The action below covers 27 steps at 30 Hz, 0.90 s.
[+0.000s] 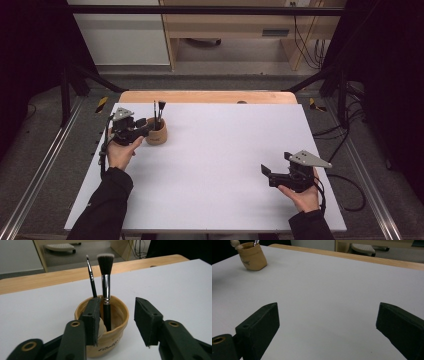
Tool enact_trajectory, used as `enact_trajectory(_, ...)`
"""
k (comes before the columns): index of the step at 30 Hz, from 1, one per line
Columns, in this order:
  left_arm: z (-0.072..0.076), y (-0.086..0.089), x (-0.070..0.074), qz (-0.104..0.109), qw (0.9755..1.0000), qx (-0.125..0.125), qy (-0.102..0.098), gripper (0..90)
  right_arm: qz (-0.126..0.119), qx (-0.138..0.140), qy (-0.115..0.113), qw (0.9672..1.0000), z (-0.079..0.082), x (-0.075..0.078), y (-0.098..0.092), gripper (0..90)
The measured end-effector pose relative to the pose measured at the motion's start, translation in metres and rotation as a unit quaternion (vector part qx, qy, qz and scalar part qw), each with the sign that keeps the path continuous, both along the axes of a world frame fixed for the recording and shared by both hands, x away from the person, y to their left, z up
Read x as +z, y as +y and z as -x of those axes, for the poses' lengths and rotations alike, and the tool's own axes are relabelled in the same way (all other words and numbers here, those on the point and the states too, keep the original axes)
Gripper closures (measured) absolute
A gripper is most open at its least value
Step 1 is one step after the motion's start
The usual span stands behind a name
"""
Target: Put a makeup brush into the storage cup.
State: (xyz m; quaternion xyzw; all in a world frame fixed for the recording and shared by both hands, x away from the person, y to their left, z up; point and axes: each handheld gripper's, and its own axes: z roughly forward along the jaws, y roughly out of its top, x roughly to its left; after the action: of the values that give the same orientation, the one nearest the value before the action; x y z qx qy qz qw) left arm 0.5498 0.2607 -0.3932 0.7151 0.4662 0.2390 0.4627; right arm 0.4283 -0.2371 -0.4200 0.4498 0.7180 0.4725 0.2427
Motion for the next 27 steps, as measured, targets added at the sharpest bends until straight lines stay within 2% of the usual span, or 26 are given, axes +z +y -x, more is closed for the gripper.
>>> enact_trajectory(3, 0.011, 0.002, 0.004, 0.007, 0.9998, -0.008, -0.018, 50.4, 0.0, 0.001, -0.002, 1.0, 0.0, 0.0, 0.0, 5.5)
enact_trajectory(7, 0.024, 0.003, 0.007, 0.02, 0.9991, -0.021, -0.031, 46.1, -0.002, 0.003, -0.004, 1.0, 0.001, 0.002, 0.001, 5.3)
enact_trajectory(14, 0.048, 0.005, 0.005, 0.029, 0.9978, -0.041, -0.043, 38.4, -0.004, 0.006, -0.008, 0.9999, 0.002, 0.003, 0.0, 5.1)
enact_trajectory(21, 0.071, 0.006, 0.002, 0.028, 0.9965, -0.057, -0.055, 33.1, -0.006, 0.011, -0.012, 0.9999, 0.003, 0.004, 0.001, 4.9)
enact_trajectory(27, 0.084, 0.006, 0.001, 0.027, 0.9957, -0.068, -0.057, 27.7, -0.006, 0.013, -0.014, 0.9998, 0.003, 0.004, 0.0, 4.9)
